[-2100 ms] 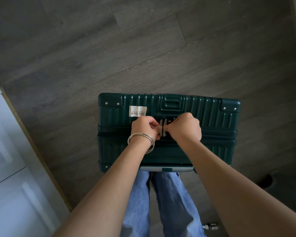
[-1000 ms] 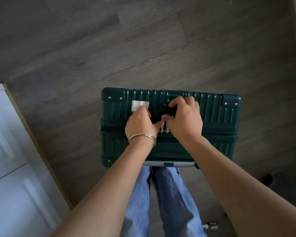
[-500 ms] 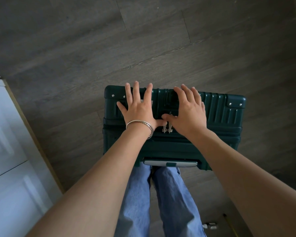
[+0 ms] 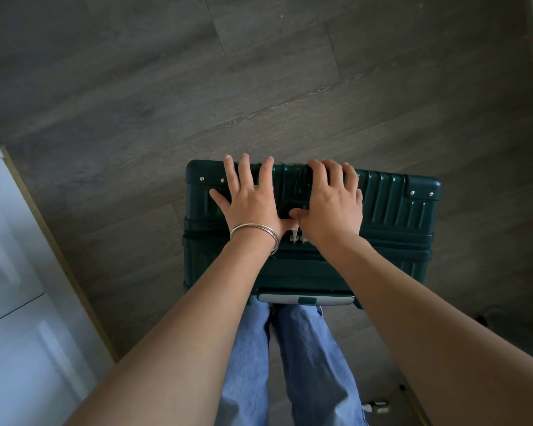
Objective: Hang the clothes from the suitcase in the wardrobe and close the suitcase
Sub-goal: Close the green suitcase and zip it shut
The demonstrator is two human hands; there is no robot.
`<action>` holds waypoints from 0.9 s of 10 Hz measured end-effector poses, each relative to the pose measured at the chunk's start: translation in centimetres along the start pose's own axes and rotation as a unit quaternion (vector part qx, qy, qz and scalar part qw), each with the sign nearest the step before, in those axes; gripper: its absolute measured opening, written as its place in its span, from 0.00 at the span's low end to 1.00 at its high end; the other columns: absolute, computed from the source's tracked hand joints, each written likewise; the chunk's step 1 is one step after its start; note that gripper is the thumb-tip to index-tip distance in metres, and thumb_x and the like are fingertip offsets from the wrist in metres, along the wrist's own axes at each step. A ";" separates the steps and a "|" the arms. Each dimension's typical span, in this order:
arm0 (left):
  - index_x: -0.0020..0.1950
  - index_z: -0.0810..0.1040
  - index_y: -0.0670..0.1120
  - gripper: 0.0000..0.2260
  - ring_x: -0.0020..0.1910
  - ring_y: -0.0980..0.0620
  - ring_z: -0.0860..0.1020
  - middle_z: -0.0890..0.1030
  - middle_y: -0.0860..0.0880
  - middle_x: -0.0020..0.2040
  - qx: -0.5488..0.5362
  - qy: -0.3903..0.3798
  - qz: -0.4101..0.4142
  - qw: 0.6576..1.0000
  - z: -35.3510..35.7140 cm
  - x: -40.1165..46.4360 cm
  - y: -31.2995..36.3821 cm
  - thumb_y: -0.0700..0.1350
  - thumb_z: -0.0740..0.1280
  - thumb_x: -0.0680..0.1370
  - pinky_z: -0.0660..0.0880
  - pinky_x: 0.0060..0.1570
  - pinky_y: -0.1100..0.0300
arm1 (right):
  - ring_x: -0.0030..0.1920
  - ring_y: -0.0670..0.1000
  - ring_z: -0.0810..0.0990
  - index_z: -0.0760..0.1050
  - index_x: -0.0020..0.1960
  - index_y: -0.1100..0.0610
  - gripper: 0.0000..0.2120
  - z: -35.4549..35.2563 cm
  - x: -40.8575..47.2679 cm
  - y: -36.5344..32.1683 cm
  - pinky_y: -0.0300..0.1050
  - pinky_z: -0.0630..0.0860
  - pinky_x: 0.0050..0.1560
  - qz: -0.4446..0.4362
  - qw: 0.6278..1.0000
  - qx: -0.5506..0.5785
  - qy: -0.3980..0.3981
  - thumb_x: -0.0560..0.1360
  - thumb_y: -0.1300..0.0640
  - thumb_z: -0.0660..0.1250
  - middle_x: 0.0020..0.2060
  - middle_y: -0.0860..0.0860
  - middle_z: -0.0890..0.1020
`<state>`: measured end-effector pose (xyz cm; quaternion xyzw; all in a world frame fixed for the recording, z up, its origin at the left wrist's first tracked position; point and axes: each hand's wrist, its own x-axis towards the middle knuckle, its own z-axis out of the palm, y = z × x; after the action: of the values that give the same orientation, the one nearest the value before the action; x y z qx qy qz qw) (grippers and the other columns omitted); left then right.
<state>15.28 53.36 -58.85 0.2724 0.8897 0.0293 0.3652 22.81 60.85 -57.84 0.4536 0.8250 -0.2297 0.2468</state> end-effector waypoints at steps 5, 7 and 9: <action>0.75 0.52 0.54 0.45 0.76 0.43 0.38 0.47 0.46 0.77 -0.010 0.001 -0.004 1.000 0.1 -0.1 0.1 0.57 0.74 0.65 0.49 0.69 0.32 | 0.75 0.58 0.49 0.54 0.73 0.49 0.38 0.4 0.4 -0.4 0.58 0.57 0.72 0.012 1.000 -0.016 -0.002 0.70 0.51 0.72 0.74 0.51 0.57; 0.75 0.51 0.54 0.46 0.76 0.43 0.38 0.47 0.46 0.77 -0.003 0.002 -0.001 1.000 0.2 -0.1 0.0 0.57 0.75 0.65 0.50 0.69 0.32 | 0.76 0.60 0.48 0.53 0.73 0.50 0.38 0.5 0.4 -0.6 0.58 0.55 0.73 0.012 1.000 -0.025 -0.002 0.71 0.53 0.71 0.74 0.51 0.57; 0.75 0.50 0.54 0.49 0.76 0.43 0.37 0.46 0.46 0.77 0.003 -0.021 0.012 1.000 -0.1 0.1 -0.4 0.56 0.76 0.63 0.49 0.68 0.31 | 0.75 0.59 0.47 0.54 0.73 0.50 0.40 -0.2 1.0 -0.6 0.58 0.57 0.73 0.005 0.999 -0.003 -0.037 0.69 0.52 0.72 0.74 0.52 0.57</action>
<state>14.92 53.09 -58.93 0.2851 0.8786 0.0252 0.3823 21.83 61.32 -58.18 0.4484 0.8135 -0.2425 0.2799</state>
